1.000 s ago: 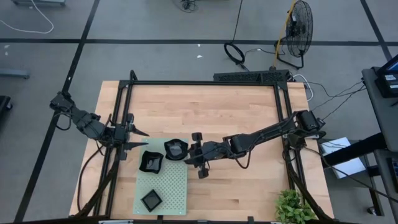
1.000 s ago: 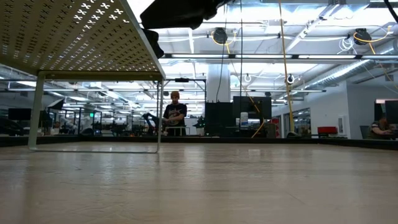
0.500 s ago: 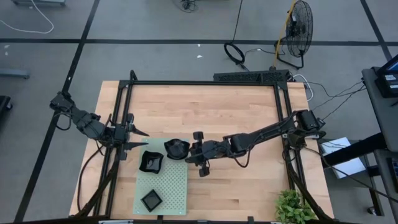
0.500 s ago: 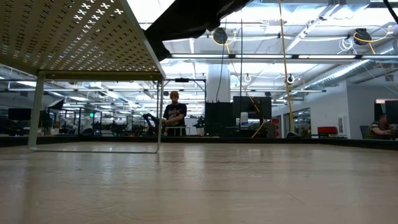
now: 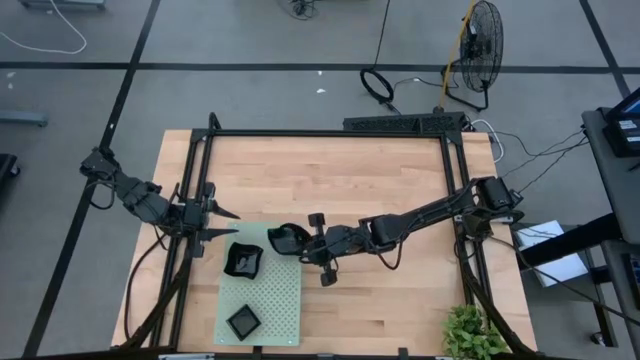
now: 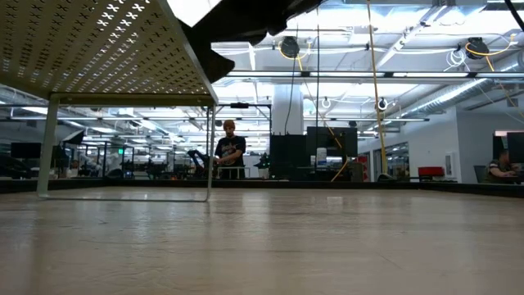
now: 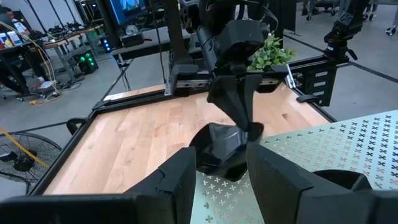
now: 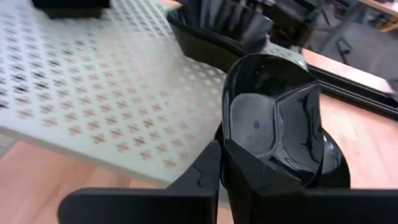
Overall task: Pick & Place Mini shaped plates
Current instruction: Stack the leaf shaped plate on top of the other leaf shaped plates on the shelf
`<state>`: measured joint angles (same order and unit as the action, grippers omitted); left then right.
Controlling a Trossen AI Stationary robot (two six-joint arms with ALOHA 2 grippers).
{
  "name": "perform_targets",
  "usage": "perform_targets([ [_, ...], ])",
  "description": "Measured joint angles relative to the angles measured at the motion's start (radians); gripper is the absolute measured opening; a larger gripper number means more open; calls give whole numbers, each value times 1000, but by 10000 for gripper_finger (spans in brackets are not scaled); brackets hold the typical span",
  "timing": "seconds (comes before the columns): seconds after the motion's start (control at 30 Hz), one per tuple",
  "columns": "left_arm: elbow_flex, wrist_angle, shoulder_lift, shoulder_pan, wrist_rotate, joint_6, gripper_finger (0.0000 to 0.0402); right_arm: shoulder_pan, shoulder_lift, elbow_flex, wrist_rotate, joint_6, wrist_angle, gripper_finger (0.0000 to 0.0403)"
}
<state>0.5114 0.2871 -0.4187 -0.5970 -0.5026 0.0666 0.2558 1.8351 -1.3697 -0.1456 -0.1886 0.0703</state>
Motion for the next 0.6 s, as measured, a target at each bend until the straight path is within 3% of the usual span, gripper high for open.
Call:
perform_targets([
  [0.2, 0, 0, 0, 0, 0, 0, 147, 7, 0, 0, 96, -14, 39, 3],
  [0.6, 0, 0, 0, 0, 0, 0, 147, 8, 0, 0, 96, -140, 24, 1],
])
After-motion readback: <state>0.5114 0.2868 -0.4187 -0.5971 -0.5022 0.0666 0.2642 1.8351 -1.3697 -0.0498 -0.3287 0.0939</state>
